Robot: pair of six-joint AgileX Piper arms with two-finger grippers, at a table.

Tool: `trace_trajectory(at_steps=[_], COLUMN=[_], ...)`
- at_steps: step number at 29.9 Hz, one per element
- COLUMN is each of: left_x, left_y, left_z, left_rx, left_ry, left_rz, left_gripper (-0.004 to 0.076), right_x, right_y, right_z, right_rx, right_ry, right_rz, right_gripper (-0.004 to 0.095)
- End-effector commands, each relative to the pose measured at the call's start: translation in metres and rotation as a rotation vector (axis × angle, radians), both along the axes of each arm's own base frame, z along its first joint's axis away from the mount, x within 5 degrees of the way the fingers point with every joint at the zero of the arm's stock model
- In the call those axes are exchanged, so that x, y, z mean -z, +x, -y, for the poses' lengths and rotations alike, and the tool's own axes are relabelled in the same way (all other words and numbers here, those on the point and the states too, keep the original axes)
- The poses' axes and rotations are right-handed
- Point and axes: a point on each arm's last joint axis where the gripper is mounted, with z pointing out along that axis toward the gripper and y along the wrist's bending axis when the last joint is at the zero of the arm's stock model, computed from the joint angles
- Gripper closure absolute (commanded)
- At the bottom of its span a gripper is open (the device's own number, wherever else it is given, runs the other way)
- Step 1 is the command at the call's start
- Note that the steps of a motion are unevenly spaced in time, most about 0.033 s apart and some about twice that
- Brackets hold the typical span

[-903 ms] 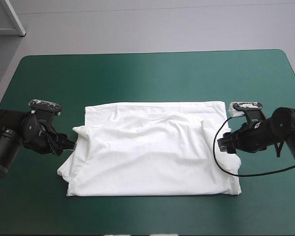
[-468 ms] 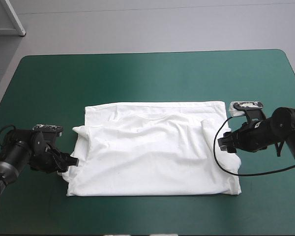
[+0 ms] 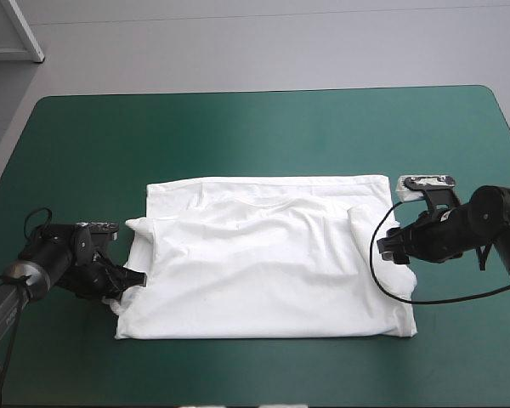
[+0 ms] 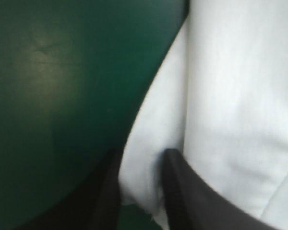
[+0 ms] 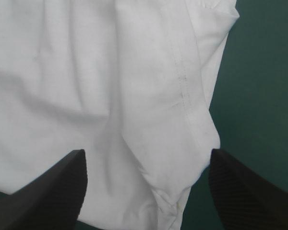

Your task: Fold the cloth

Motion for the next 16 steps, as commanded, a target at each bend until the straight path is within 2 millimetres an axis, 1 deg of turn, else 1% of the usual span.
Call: trace_trajectory(at_steps=[1,3,8,11,16], left_x=[-0.007,-0.007,-0.014,-0.025,-0.049], left_y=[0.003,0.003,-0.001,-0.004,-0.019], left_z=[-0.001,-0.002,-0.003,-0.007,-0.018], left_rx=[-0.003,0.0,-0.009,-0.07,-0.175], left_ry=[0.012,0.018,0.024,0.05,0.138], left_rz=[0.038,0.04,0.068,0.121,0.226], left_gripper=[0.0717,0.0731,0.0732,0.0732,0.0732], right_x=[-0.015,-0.015,-0.015,-0.016,-0.016], right_y=[0.0,0.0,0.001,0.001,0.002], right_z=[0.0,0.0,0.0,0.0,0.0], right_rx=[0.003,0.003,0.005,0.007,0.008], right_ry=[0.013,0.013,0.013,0.013,0.013], right_rz=[0.073,0.075,0.081,0.087,0.091], right_gripper=[0.0238,0.0238,0.0238,0.0238,0.0238])
